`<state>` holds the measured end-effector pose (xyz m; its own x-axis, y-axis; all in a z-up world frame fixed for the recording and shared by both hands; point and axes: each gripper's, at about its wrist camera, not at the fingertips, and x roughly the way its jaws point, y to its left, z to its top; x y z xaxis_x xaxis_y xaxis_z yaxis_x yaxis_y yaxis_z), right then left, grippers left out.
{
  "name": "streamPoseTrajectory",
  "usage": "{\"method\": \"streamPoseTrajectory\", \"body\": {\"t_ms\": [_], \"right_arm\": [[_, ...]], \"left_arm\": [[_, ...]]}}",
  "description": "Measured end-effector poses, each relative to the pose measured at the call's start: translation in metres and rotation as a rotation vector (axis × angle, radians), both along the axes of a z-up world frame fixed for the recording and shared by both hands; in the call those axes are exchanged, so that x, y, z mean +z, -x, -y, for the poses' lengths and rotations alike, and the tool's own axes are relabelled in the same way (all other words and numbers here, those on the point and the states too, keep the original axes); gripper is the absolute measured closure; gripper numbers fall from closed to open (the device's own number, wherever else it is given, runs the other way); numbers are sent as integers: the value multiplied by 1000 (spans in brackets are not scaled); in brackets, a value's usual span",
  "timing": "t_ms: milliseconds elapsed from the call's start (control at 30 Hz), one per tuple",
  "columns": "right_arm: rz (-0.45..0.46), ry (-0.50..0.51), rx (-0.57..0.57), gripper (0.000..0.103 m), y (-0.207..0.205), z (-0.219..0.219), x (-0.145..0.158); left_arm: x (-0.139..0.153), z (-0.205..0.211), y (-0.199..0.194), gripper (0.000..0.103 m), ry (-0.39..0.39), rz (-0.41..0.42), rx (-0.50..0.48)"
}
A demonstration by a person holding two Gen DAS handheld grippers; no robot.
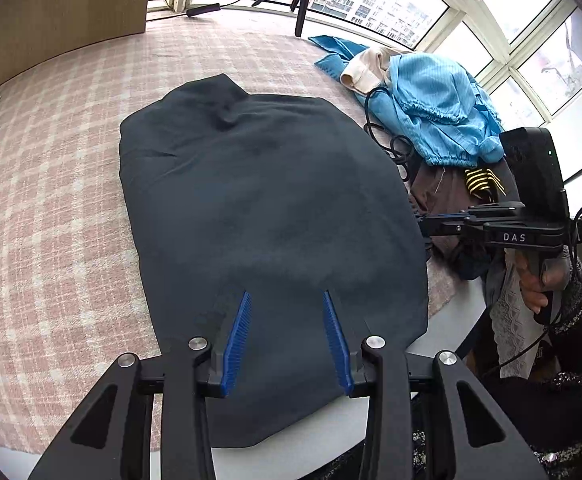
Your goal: Fold clothes
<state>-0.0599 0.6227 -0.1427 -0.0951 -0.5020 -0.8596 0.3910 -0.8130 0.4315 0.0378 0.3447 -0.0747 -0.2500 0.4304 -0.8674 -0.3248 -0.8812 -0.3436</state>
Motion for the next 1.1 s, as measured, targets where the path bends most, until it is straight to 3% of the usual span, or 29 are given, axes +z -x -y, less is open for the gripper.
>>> {"method": "streamPoseTrajectory", "body": {"t_ms": [167, 400, 467, 533, 600, 733, 833, 900, 967, 1100], "right_arm": [[49, -26, -44, 99, 1, -8, -5], [43, -59, -76, 85, 5, -3, -7], [63, -18, -102, 84, 5, -12, -3], [66, 44, -131, 78, 1, -19, 5], [69, 34, -128, 65, 0, -11, 2], [91, -1, -122, 65, -1, 6, -11], [60, -15, -158, 69, -5, 9, -18], [39, 31, -192, 88, -10, 1, -13], [49, 70, -247, 97, -16, -17, -14], [122, 70, -322, 100, -25, -36, -25]], "left_arm": [[-1, -6, 0, 68, 23, 2, -34], [-4, 2, 2, 68, 51, 9, -40], [-4, 8, 3, 68, 57, 8, -34], [-4, 15, 2, 67, 56, 6, -32], [-5, 20, 3, 67, 63, 9, -34], [-6, 26, 6, 67, 74, 15, -45], [-1, 30, 10, 67, 75, 7, -70], [6, 34, 14, 67, 79, -2, -86], [13, 41, 19, 66, 75, -13, -99], [13, 53, 35, 64, 78, -3, -112]]}}
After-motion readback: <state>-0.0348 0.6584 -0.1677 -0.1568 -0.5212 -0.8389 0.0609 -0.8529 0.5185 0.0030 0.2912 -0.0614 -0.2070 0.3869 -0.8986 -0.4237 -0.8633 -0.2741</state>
